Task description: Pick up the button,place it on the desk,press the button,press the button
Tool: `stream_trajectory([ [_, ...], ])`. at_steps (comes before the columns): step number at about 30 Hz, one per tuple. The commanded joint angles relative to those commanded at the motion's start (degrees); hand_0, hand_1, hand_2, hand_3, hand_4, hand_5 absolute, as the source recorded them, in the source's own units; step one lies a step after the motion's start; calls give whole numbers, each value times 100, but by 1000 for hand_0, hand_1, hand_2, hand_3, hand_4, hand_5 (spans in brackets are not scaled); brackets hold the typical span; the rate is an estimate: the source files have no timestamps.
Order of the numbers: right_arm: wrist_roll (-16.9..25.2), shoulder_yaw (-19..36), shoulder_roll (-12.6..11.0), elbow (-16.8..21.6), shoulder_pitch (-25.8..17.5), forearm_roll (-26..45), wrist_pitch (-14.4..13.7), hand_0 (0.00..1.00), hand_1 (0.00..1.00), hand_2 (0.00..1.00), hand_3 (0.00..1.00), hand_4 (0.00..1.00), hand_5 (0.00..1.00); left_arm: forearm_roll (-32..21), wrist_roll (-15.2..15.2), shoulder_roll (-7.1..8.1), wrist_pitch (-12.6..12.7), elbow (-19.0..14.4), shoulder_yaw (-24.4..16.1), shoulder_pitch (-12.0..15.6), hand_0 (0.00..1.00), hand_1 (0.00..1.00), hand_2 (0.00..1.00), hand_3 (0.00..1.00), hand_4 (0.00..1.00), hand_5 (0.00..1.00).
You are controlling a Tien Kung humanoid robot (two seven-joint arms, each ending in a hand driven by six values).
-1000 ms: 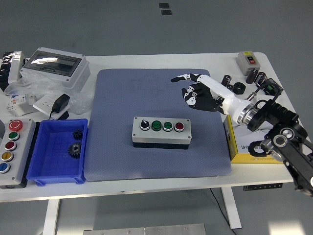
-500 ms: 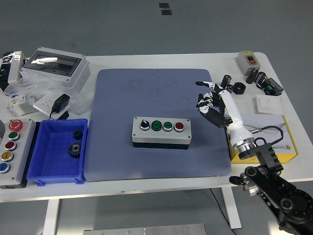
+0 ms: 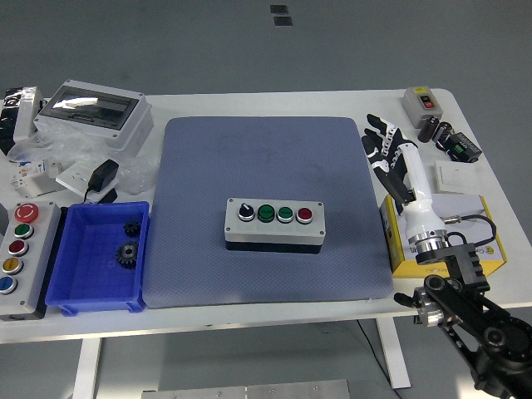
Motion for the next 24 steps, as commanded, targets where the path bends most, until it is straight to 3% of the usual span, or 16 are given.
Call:
stream_trajectory([
  [24,41,242,-9,107,-103,154,94,820,776,777,789,887,998,257,4,82,37,0,-159,-29,611,603,530,597,620,196],
])
